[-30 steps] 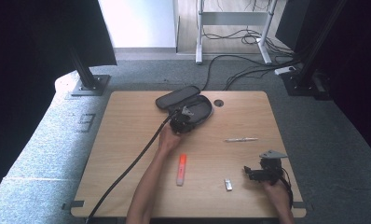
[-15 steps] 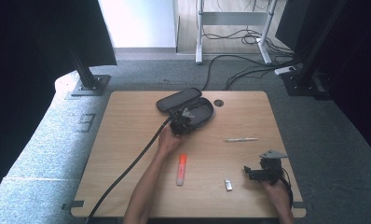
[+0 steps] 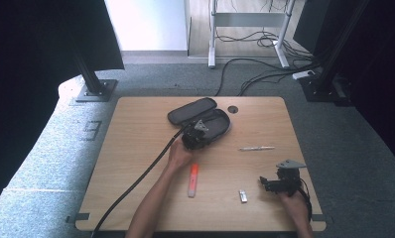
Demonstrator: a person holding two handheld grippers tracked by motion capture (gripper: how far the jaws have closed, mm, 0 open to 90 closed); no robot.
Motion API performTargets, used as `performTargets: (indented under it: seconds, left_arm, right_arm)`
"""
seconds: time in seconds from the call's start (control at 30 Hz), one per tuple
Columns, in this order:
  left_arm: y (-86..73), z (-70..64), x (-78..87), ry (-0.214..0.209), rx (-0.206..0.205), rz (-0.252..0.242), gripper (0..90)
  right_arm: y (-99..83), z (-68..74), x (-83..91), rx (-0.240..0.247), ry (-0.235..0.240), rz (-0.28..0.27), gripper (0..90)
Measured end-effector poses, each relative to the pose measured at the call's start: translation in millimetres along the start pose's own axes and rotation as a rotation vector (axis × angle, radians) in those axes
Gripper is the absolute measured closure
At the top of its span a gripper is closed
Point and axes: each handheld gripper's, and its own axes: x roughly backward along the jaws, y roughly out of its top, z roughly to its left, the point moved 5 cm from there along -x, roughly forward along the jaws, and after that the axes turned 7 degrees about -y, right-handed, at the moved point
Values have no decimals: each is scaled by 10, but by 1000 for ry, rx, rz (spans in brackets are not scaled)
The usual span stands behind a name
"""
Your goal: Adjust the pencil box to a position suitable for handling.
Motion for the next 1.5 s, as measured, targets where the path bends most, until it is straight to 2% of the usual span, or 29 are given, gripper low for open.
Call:
performTargets:
  seconds: [0.23,1.0,1.5]
  left_arm:
    - [-46,-121,9,-23,-8,12,882]
    - [-178,-516,91,-93,-16,-18,883]
    - [-308,-742,128,-122,-17,-32,882]
  right_arm:
    - [0,0,0,0,0,0,46]
    - [0,0,0,0,0,0,46]
    - [0,0,0,0,0,0,46]
